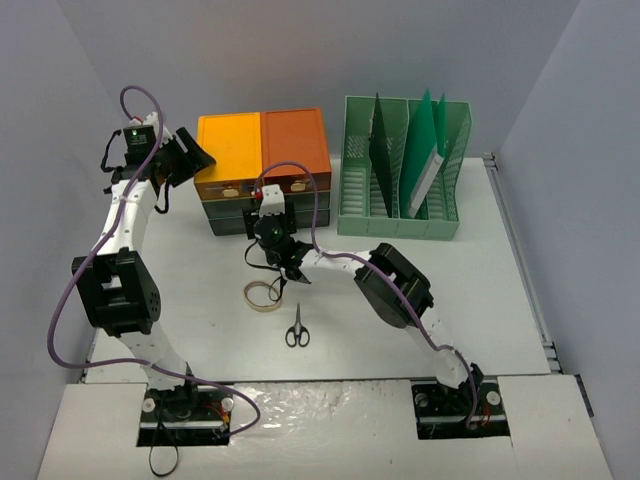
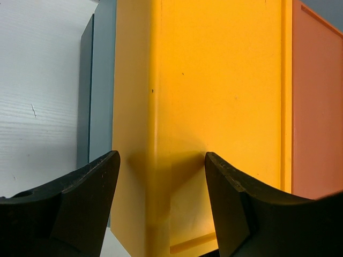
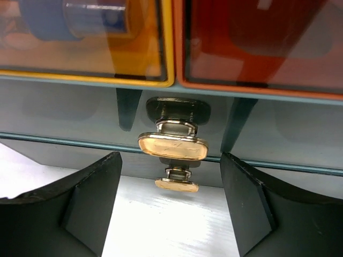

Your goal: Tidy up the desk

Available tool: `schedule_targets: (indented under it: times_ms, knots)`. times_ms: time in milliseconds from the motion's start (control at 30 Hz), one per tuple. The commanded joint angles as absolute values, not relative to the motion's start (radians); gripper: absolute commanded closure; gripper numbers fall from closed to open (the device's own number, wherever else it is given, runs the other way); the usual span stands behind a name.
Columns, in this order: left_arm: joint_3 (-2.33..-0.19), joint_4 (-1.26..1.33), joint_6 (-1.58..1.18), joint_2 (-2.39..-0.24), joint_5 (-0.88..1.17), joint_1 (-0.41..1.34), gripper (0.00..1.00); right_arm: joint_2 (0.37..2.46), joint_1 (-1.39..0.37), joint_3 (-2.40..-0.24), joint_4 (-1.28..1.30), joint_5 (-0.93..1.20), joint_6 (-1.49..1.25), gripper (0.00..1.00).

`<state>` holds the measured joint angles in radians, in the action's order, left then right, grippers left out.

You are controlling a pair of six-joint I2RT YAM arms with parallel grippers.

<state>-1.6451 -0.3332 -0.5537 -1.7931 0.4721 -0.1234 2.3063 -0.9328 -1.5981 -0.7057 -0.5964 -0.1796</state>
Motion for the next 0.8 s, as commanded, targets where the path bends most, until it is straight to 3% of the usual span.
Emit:
schedule_targets:
  times_ms: [0,167,333,400,767]
  knots:
    - [-1.638,-0.508,-0.483,-1.807,0.422,-0.112,0.4,2.293,-0.912,-1.676,-0.91,-0.692,-0.15,0.37]
    - [-1.639,-0.508,-0.479,-1.809,0.422,-0.111,0.4,2.294,-0.907,-1.682,-0.929,-0.741,-0.109,0.57]
    - [-1.631,-0.509,-0.474,-1.806,0.416,-0.112,0.4,2.28,-0.905,-1.687,-0.906,-0.784,-0.088,0.91]
    - [-1.631,-0.511,-0.473,-1.807,0.417,-0.112,0.4,2.267,-0.905,-1.68,-0.888,-0.784,-0.09,1.0]
    - [-1.637,-0.509,-0.477,-1.815,0.414,-0.112,0.4,2.129,-0.957,-1.539,-0.794,-0.778,-0.106,1.0]
